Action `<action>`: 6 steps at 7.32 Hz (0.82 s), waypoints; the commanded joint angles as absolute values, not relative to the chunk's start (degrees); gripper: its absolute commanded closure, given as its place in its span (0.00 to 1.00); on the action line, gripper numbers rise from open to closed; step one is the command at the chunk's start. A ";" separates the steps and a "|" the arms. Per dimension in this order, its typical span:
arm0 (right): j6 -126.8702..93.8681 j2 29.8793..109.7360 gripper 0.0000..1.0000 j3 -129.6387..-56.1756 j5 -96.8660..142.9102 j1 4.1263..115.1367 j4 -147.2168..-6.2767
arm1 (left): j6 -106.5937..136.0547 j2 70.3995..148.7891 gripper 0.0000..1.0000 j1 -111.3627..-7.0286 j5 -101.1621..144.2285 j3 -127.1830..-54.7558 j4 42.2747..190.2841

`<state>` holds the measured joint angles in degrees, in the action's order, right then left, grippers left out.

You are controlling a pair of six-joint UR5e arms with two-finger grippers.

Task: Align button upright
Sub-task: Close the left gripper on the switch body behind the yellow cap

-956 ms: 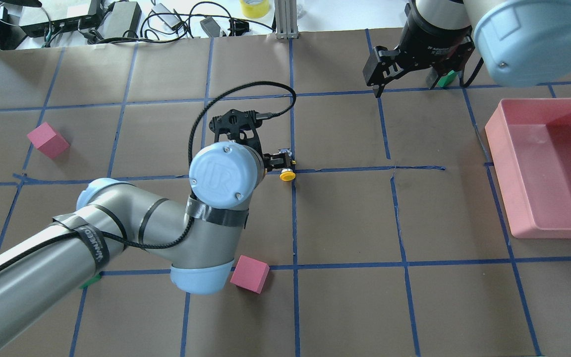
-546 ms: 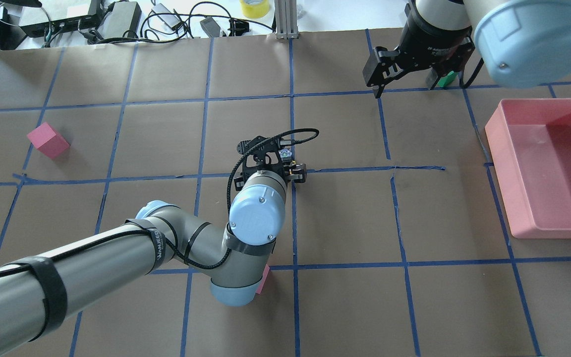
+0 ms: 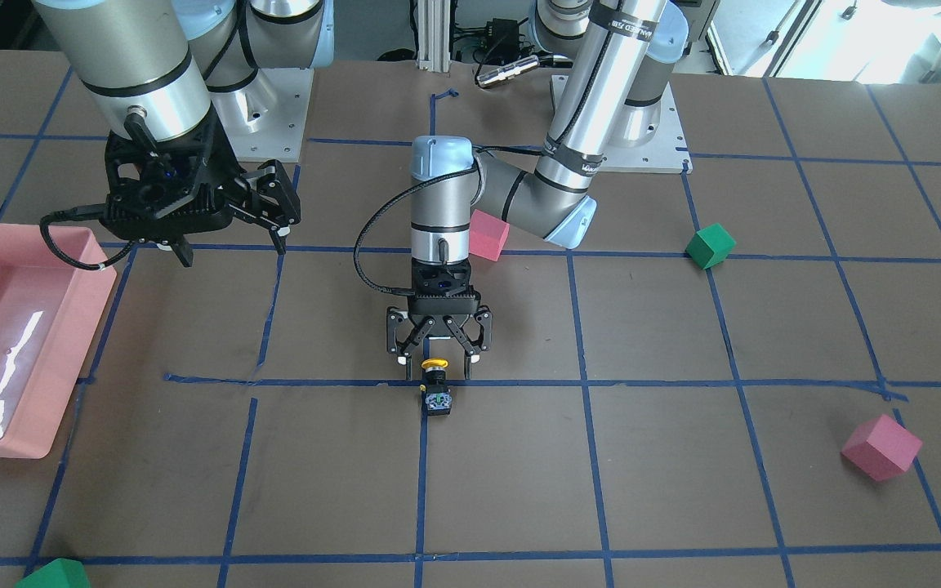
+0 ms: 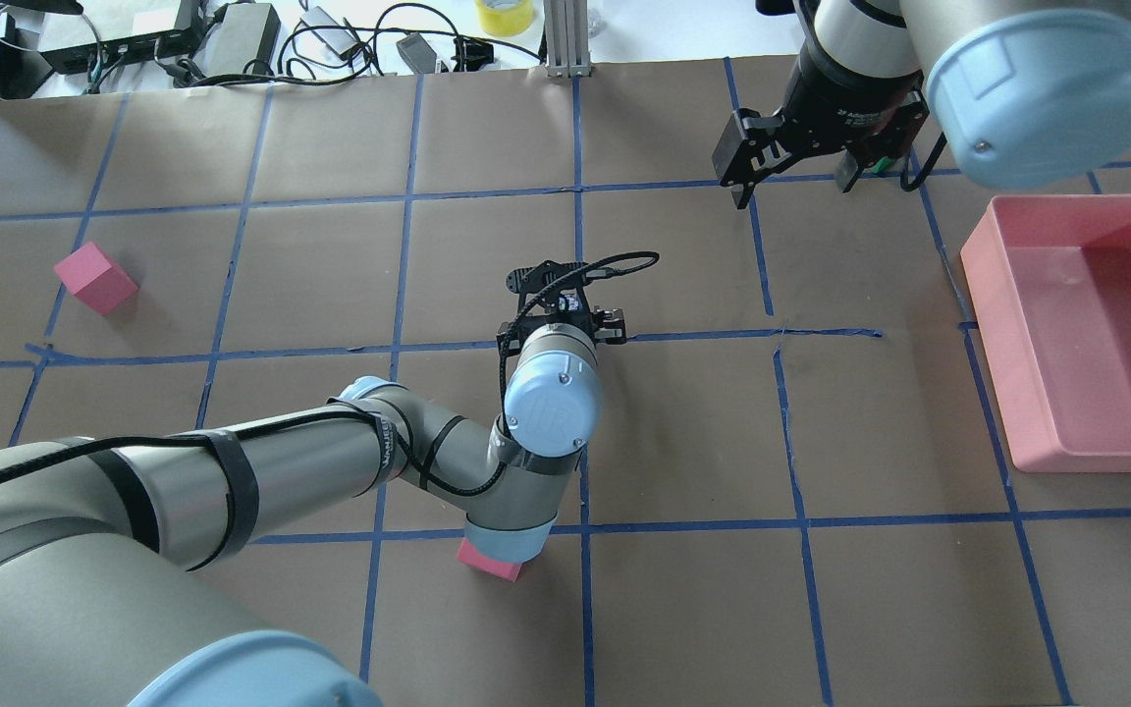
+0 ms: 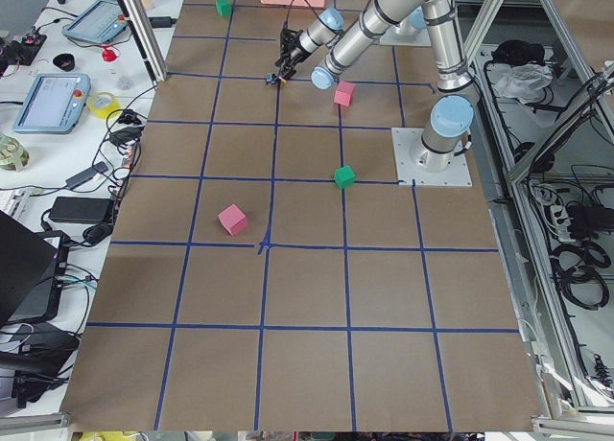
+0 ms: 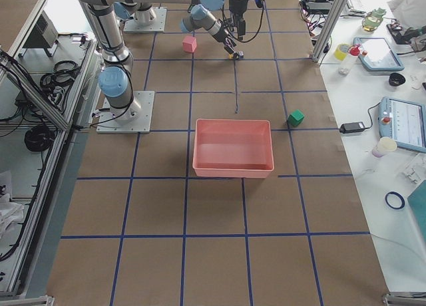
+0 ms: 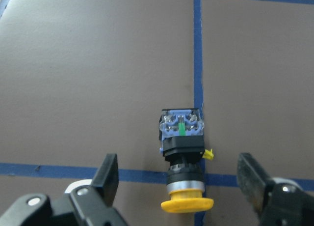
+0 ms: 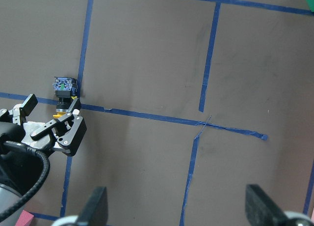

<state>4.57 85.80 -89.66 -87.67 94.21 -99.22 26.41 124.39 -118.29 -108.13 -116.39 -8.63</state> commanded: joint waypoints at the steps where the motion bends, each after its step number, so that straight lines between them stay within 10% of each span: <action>1: 4.57 85.78 0.00 -90.09 -87.63 94.22 -99.67 | 25.23 127.00 0.13 -118.30 -108.28 -117.67 -13.07; 3: 4.57 85.87 0.00 -90.09 -87.98 94.22 -99.67 | 24.44 127.27 0.21 -118.30 -108.19 -119.71 -15.20; 6: 4.57 85.87 0.00 -90.09 -87.63 94.22 -99.67 | 23.91 126.92 0.62 -118.30 -108.11 -119.18 -15.21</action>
<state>4.61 85.91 -90.05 -87.82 94.22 -99.67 24.13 127.05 -118.30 -108.12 -119.23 -15.14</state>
